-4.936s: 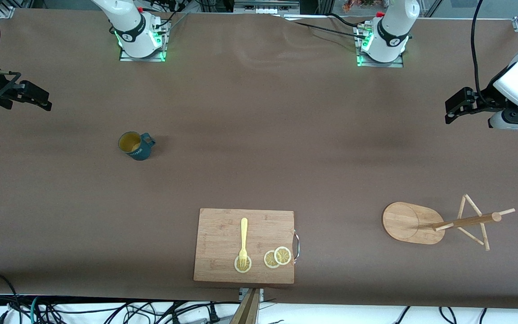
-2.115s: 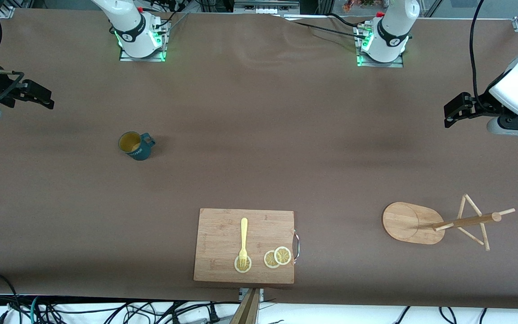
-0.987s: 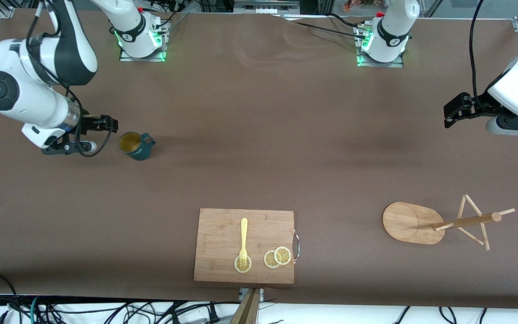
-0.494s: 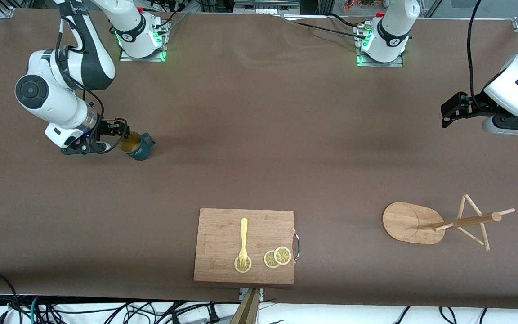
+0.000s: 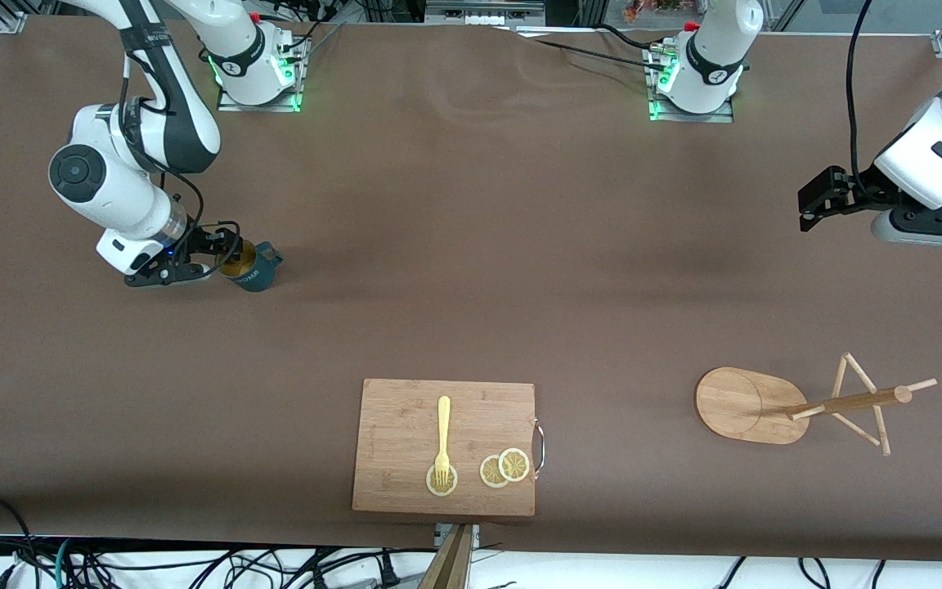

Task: Pass cup and hang on rack
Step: 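Reach the right gripper down to the teal mug rim, then grasp the mug rim with the right gripper and slide it toward the table middle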

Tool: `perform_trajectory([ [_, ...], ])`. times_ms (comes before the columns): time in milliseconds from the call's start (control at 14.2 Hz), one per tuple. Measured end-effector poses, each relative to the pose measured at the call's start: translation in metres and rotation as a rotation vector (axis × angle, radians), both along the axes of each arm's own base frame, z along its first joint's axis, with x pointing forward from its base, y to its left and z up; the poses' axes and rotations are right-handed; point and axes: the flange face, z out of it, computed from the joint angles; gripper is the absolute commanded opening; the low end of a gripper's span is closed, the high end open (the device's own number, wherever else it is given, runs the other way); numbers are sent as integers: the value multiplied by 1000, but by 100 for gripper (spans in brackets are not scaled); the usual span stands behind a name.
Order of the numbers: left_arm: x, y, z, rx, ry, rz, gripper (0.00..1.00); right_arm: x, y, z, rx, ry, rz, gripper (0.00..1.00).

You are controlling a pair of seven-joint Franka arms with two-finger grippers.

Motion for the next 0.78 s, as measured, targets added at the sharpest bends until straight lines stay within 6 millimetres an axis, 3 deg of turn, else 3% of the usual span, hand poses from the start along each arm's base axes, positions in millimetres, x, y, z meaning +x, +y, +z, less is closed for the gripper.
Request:
perform_trajectory([
  [71, 0, -1, 0, 0, -1, -2, 100, 1, 0, -4, 1, -7, 4, 93],
  [212, 0, -3, 1, 0, -3, -4, 100, -1, -1, -15, 4, -22, 12, 72],
  [423, 0, -5, 6, -2, -12, -8, 100, -5, -1, -29, 5, -24, 16, 22],
  [494, -1, -6, 7, -2, -14, -10, 100, -5, -1, -30, 5, -24, 16, 13],
  [705, -1, -7, 7, -2, -15, -12, 100, -10, -5, -38, 6, -38, 12, 0],
  [776, -1, -7, 7, -2, -15, -12, 100, -12, -6, -40, 6, -39, 10, 0],
])
